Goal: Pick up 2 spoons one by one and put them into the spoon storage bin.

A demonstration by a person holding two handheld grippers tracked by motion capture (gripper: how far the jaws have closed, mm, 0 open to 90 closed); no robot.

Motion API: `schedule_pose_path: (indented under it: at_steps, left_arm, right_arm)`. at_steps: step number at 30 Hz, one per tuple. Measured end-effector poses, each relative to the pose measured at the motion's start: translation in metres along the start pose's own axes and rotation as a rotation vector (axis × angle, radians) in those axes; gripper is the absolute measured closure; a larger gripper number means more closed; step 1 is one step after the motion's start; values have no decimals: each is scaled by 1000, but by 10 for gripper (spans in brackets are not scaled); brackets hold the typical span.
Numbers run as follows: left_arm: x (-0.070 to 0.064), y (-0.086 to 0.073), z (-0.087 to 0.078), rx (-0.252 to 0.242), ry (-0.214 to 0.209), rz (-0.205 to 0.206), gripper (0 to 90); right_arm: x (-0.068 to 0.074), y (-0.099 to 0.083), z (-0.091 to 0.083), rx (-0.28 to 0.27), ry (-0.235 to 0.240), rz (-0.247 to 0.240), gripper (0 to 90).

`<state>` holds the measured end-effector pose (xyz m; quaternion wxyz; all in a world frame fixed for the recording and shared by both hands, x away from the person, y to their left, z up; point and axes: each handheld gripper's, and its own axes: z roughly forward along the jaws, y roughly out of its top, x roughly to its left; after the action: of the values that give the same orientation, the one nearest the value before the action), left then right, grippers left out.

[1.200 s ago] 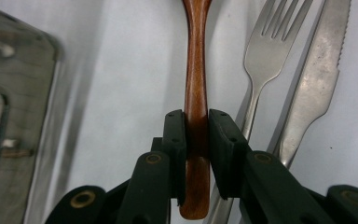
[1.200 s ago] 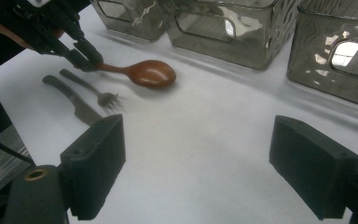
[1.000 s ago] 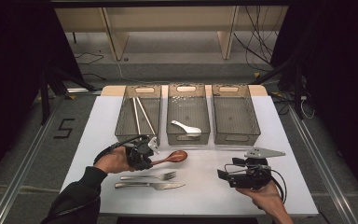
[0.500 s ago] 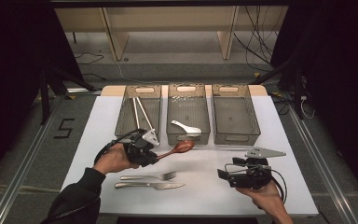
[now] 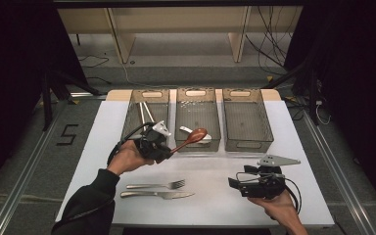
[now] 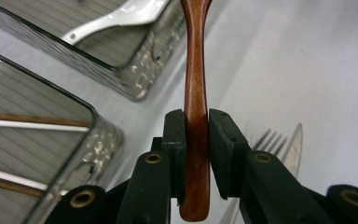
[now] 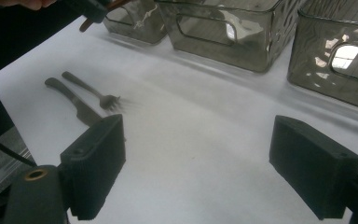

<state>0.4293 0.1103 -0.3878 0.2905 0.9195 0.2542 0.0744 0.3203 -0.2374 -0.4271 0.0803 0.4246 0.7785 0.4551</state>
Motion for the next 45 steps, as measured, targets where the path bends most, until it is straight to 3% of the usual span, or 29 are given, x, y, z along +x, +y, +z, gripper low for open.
schedule_pose_path:
  at_steps: [11, 19, 29, 45]
  left_arm:
    - [14, 18, 6, -74, 21, -65, 772]
    - [19, 32, 10, -94, 31, -82, 771]
    - [25, 49, 21, -86, 27, -97, 771]
    - [38, 59, 37, -122, 37, -160, 771]
  right_arm:
    - [4, -1, -1, -21, 1, -14, 188]
    - [4, -2, -2, -37, -2, -23, 186]
    - [5, -2, -1, -37, 2, -22, 186]
    - [4, -3, -1, -35, 6, -22, 187]
